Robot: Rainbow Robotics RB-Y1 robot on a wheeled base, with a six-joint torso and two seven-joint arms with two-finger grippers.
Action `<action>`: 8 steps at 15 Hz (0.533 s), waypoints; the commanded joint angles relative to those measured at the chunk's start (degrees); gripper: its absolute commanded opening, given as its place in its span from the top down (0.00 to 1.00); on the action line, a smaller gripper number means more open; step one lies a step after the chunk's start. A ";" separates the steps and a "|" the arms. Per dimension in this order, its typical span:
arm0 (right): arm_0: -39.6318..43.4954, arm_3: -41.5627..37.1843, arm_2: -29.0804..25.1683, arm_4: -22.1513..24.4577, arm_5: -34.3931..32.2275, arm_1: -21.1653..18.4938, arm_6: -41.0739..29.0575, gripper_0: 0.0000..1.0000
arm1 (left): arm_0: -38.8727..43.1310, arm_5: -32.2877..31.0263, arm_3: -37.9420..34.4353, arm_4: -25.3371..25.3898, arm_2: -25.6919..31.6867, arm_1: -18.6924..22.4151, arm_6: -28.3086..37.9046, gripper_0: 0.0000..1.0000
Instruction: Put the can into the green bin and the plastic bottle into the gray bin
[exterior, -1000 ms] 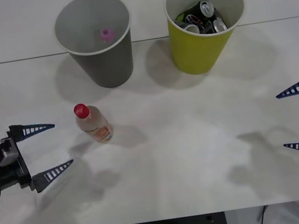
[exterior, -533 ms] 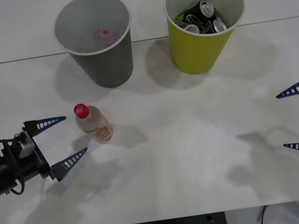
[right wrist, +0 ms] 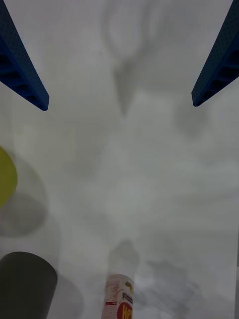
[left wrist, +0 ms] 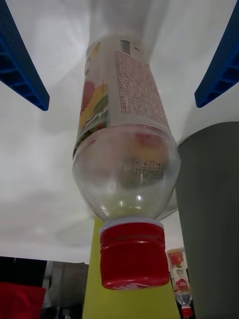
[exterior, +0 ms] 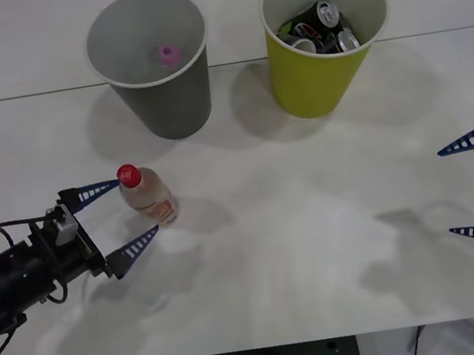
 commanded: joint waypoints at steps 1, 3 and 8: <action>0.00 0.00 0.00 0.00 0.00 0.00 0.00 0.00 | -1.67 0.23 2.53 -0.20 0.00 -2.22 -0.35 0.00; 0.00 0.00 0.00 0.00 0.00 0.00 0.00 0.00 | -3.34 -0.38 4.82 -0.20 0.00 -3.72 -0.79 0.00; 0.00 0.00 0.00 0.00 0.00 0.00 0.00 0.00 | -4.92 0.41 5.70 -1.52 0.00 -6.27 -0.79 0.00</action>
